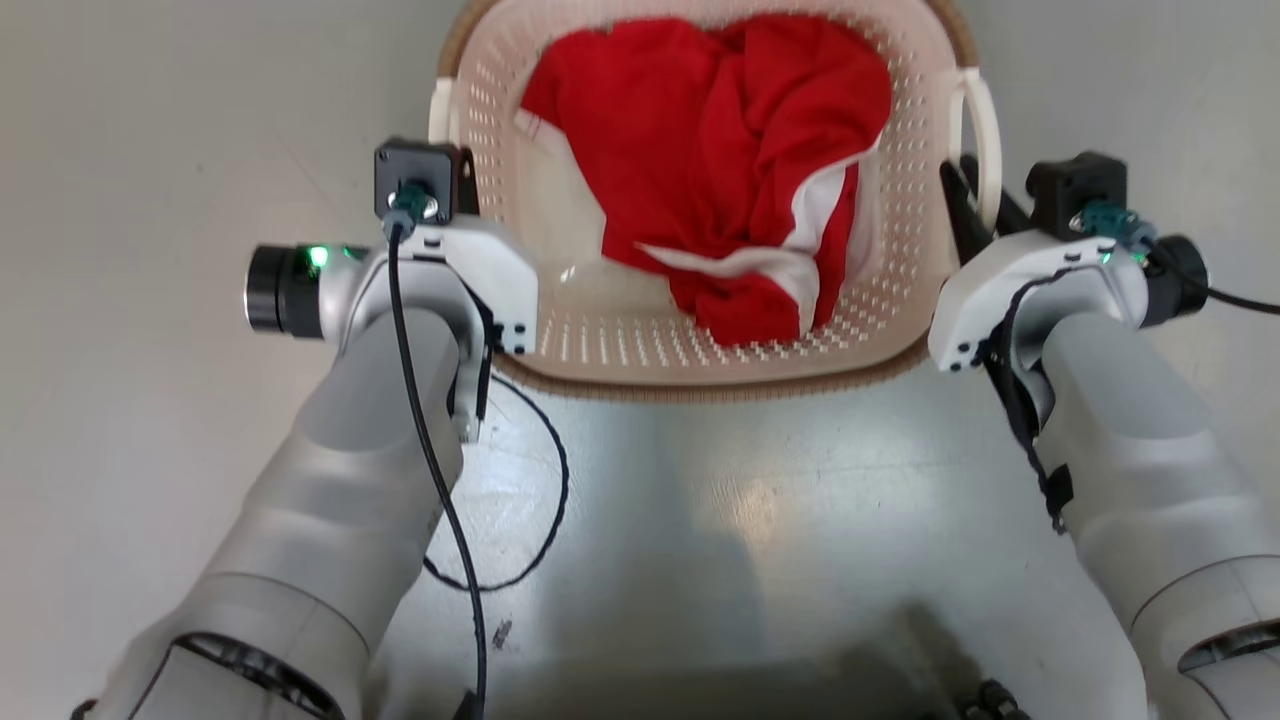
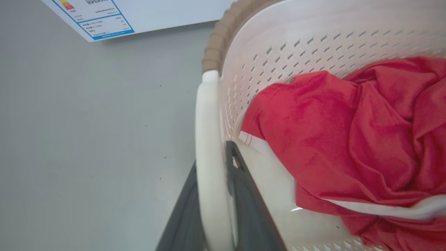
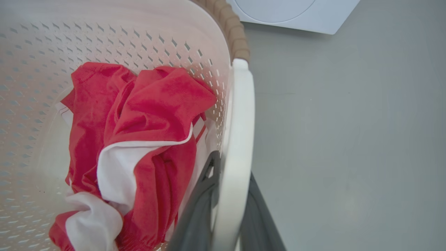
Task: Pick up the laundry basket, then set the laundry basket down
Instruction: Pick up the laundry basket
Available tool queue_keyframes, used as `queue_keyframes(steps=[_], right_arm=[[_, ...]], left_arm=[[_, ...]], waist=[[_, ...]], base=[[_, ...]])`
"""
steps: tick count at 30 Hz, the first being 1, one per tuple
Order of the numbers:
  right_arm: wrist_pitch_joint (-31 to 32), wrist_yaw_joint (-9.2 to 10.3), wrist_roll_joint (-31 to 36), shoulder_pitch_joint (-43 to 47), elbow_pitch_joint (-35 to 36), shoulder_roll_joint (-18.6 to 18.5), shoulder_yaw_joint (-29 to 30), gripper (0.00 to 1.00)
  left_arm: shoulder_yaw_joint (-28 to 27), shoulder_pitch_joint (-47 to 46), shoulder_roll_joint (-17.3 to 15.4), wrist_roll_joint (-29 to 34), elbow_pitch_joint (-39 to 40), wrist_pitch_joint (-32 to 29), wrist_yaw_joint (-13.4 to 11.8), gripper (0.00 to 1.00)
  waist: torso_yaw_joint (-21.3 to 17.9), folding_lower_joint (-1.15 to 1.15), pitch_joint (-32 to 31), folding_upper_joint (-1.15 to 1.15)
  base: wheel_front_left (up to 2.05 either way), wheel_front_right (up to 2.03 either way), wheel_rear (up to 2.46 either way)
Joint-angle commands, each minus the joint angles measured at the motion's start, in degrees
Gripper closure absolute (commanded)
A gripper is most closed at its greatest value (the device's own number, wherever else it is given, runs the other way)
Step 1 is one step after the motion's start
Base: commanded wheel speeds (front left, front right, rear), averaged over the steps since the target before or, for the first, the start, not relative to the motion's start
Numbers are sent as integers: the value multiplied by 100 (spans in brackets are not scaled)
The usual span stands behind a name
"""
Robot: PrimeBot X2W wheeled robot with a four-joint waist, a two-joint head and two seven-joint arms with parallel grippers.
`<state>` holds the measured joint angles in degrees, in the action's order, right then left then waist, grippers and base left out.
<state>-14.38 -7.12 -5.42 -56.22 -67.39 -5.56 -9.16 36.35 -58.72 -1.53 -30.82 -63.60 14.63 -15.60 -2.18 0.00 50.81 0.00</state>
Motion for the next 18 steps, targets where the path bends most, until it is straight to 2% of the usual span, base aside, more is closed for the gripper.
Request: queue_keyframes(steps=[1,7,18], right_arm=[[-62,-36,-27,379,-124,114,-164,100],[-38,-36,-48,564,-500,203,-387,100],[466,-36,-152,1179,-636,263,-711,100]], left_arm=[[-3,191,-134,-78,39,37,-10,100],[225,586,-134,-425,-12,37,14,100],[758,1379,-134,-1101,-242,27,185,100]], waist=[[1,0,-243,0],[18,0,-942,0],[-46,0,-2191,0]], base=[[0,0,0],[0,0,0],[0,0,0]])
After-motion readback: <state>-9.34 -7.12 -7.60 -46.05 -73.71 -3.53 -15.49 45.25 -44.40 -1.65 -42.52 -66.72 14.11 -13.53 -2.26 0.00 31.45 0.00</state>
